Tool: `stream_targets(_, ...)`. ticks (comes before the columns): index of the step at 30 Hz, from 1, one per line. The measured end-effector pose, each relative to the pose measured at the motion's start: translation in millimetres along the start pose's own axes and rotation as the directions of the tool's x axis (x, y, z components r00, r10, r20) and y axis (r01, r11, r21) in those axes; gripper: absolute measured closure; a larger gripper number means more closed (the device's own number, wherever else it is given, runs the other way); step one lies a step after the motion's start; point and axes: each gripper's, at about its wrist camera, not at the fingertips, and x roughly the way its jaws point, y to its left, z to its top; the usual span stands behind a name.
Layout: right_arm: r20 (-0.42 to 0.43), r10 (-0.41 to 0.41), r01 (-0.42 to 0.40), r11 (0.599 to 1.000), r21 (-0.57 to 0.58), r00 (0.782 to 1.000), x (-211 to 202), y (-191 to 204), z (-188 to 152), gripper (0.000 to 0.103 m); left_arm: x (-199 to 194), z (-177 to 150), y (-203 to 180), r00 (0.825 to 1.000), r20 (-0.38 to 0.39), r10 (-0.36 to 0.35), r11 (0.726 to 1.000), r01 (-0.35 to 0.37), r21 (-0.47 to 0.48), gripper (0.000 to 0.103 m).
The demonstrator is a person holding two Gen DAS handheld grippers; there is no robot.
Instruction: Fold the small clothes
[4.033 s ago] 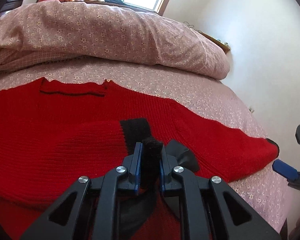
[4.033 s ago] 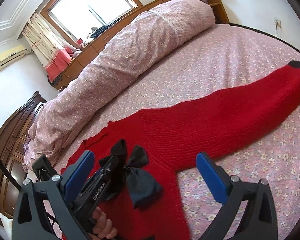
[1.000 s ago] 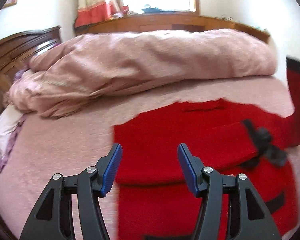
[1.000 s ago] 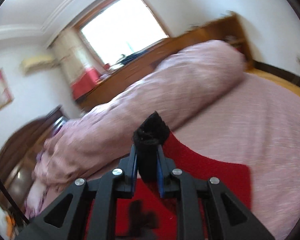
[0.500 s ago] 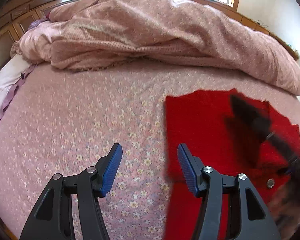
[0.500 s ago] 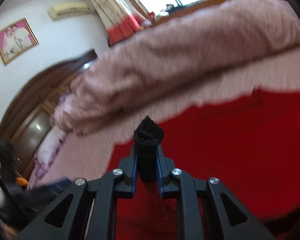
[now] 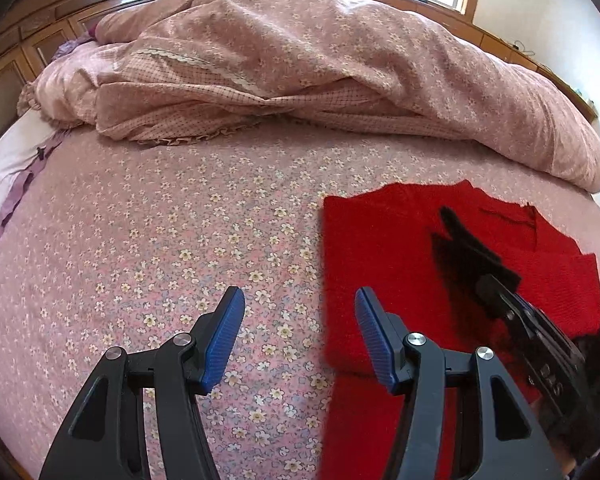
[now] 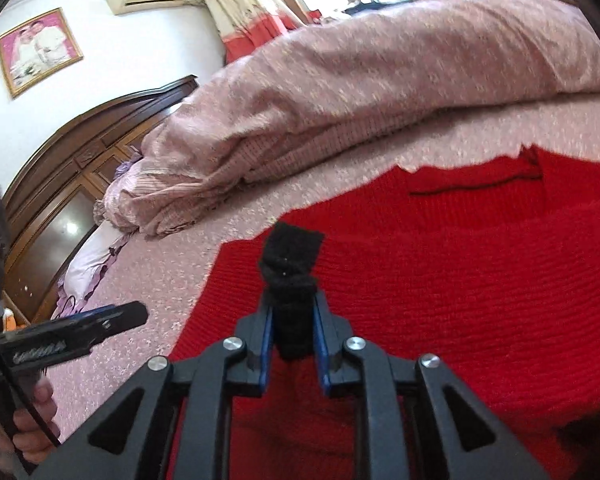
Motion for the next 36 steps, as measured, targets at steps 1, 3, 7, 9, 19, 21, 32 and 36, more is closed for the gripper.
stream_targets(1, 0.005, 0.001, 0.0, 1.0, -0.016, 1.0, -2.7, 2.6, -0.4, 0.087, -0.3, 0.1, 1.1, 1.0, 0.001, -0.001, 1.0, 0.001, -0.005, 0.051)
stream_targets(3, 0.028, -0.03, 0.032, 0.998, -0.045, 0.999, -8.8, 7.9, -0.9, 0.088, -0.8, 0.2, 2.4, 1.0, 0.0, -0.006, 1.0, 0.006, -0.013, 0.051)
stream_targets(7, 0.014, -0.049, 0.05, 0.995, -0.087, 0.999, -8.9, 14.9, -0.7, 0.088, -0.3, -1.0, 1.9, 1.0, -0.006, -0.008, 1.0, 0.008, -0.007, 0.051)
stream_targets(9, -0.005, -0.042, 0.041, 0.995, -0.091, 0.999, -6.7, 14.7, -0.6, 0.086, 0.1, -1.2, 1.0, 1.0, -0.008, -0.006, 1.0, 0.006, -0.003, 0.051)
stream_targets(19, -0.07, 0.093, -0.097, 0.993, -0.061, 0.993, -51.4, 7.8, 15.0, 0.056, -5.2, -2.2, -9.8, 0.999, 0.02, -0.036, 0.999, 0.036, 0.031, 0.051)
stream_targets(21, -0.082, 0.051, -0.058, 0.994, -0.087, 0.995, -72.0, 0.8, 23.7, 0.056, -5.5, -4.2, -13.7, 0.998, 0.017, -0.066, 0.997, 0.065, 0.035, 0.051)
stream_targets(32, -0.079, -0.36, 0.362, 0.932, 0.019, 0.93, -204.0, -167.7, 34.3, 0.056, 28.2, -15.3, -29.9, 0.94, -0.078, -0.332, 0.94, 0.323, -0.108, 0.051)
stream_targets(36, -0.082, -0.36, 0.369, 0.916, 0.158, 0.929, -215.0, -214.7, 28.5, 0.056, 43.3, -14.3, -42.0, 0.934, -0.085, -0.347, 0.935, 0.338, -0.108, 0.051)
